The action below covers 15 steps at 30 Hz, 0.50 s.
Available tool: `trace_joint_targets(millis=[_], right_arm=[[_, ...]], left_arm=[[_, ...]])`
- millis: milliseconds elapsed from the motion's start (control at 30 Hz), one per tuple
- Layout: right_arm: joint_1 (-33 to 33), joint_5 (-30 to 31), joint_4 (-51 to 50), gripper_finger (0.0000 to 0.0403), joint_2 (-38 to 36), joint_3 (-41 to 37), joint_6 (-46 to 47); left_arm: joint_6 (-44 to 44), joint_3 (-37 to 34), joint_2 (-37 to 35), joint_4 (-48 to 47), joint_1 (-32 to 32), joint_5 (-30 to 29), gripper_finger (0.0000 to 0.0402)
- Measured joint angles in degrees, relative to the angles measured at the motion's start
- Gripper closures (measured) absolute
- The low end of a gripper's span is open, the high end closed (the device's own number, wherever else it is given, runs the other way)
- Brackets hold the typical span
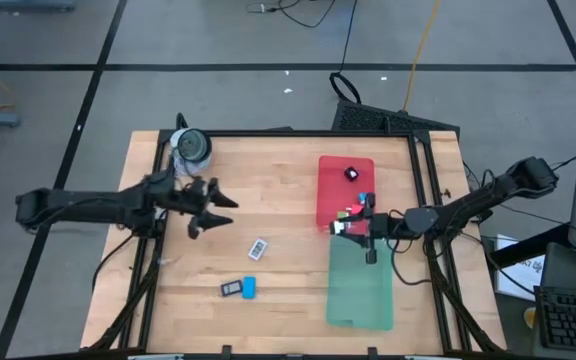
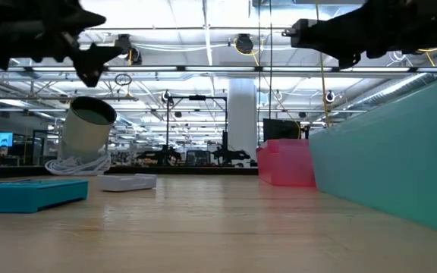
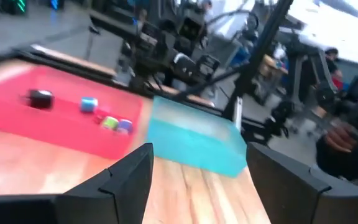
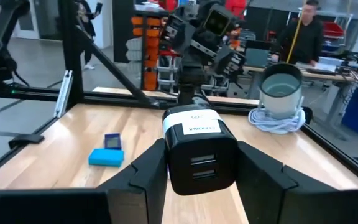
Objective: Pick & Place Office items
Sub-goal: Put the black charger adapter into the red bin
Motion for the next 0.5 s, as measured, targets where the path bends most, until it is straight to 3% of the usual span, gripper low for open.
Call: trace_joint_targets(millis=[267, 500], right_arm=[[-1.8, 2.7, -2.2, 0.0258, -0.5, -0.1, 5.3], [-4.7, 2.6, -5.5, 0.0258, -0.5, -0.1, 9.9]], left_arm=[[4.8, -8.6, -16.6, -0.1, 0.0, -1.8, 0.0123], [6.0, -10.7, -25.0, -4.1, 0.0, -2.0, 0.0118]])
